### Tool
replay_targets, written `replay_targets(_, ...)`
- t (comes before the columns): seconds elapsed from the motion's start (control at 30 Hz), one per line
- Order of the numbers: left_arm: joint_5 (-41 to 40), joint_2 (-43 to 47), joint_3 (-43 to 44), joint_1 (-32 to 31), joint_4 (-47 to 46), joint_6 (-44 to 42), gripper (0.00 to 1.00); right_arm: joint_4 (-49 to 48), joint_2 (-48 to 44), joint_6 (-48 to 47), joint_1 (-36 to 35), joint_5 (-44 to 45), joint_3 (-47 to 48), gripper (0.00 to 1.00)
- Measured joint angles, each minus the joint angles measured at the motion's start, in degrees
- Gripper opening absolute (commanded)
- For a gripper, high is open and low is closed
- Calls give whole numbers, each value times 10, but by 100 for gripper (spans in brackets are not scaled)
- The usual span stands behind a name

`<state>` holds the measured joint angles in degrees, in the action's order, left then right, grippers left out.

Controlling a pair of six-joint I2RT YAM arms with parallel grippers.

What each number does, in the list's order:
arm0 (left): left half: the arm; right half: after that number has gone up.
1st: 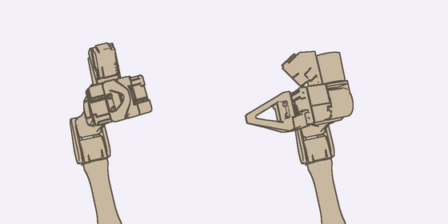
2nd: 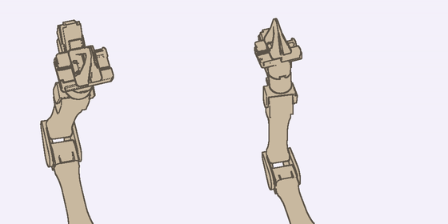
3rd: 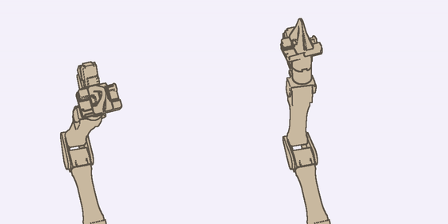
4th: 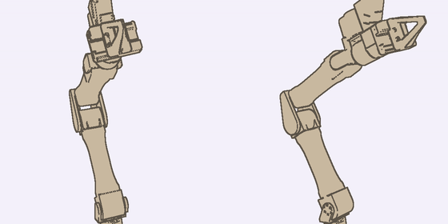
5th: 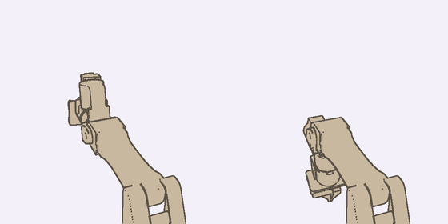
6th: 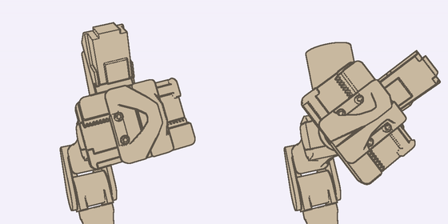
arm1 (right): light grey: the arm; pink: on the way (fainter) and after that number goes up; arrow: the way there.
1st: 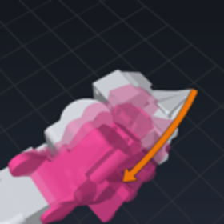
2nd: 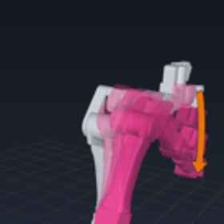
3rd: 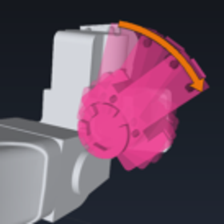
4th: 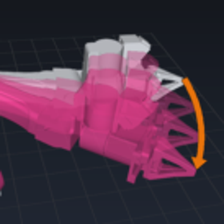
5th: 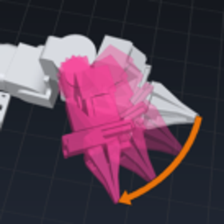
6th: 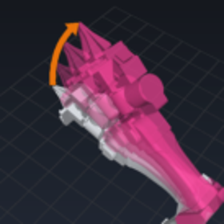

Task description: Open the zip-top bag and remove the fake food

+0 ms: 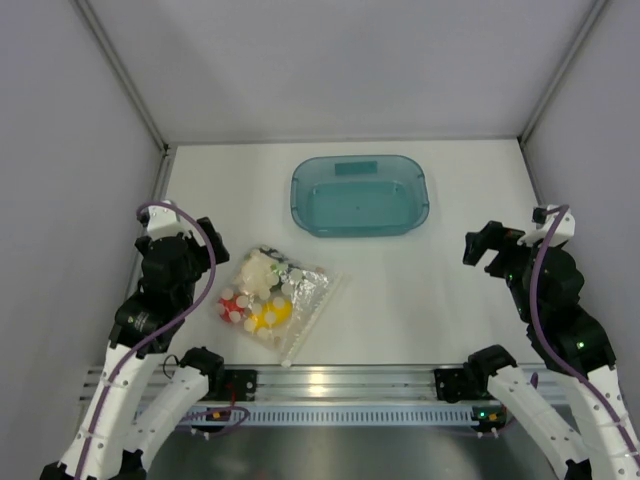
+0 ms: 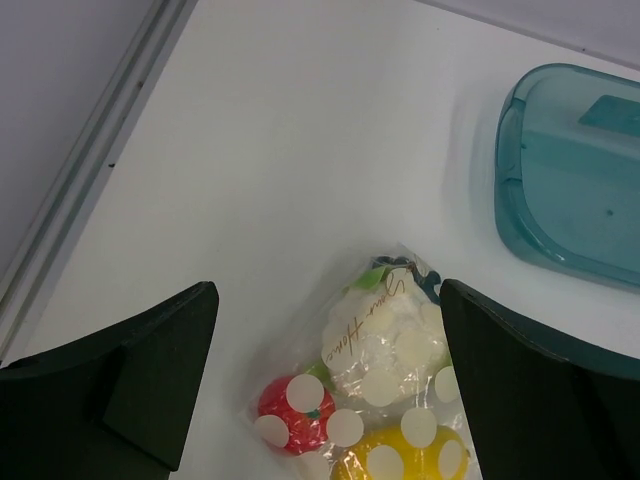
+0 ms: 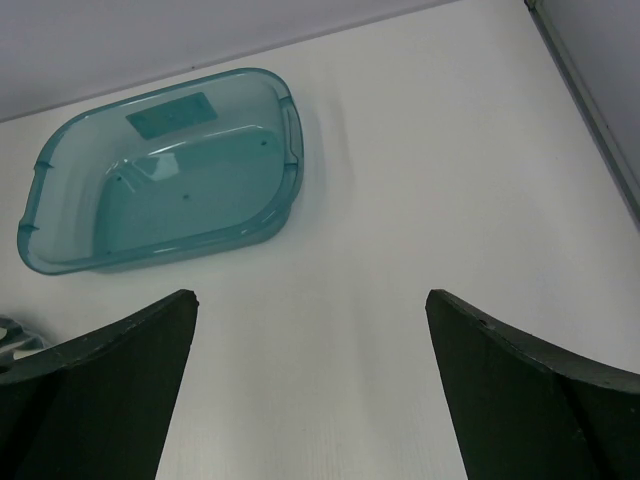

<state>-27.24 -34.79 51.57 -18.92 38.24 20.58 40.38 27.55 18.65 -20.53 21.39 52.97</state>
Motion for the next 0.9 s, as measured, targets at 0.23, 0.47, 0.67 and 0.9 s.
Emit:
replay_targets(0.23, 15, -15, 9, 0, 1, -4, 99, 0, -1, 0, 0, 3, 0, 99)
replay_targets(0.47, 73, -103, 63, 0, 10, -8, 99, -4, 0, 3, 0, -7, -6, 99)
replay_targets(0.67, 54, -226, 87, -76, 38, 3, 99, -5, 17, 7, 0, -40, -16, 99)
replay_targets(0.9, -54, -367, 114, -309, 85, 58, 98, -6, 49, 9, 0, -83, -21, 99)
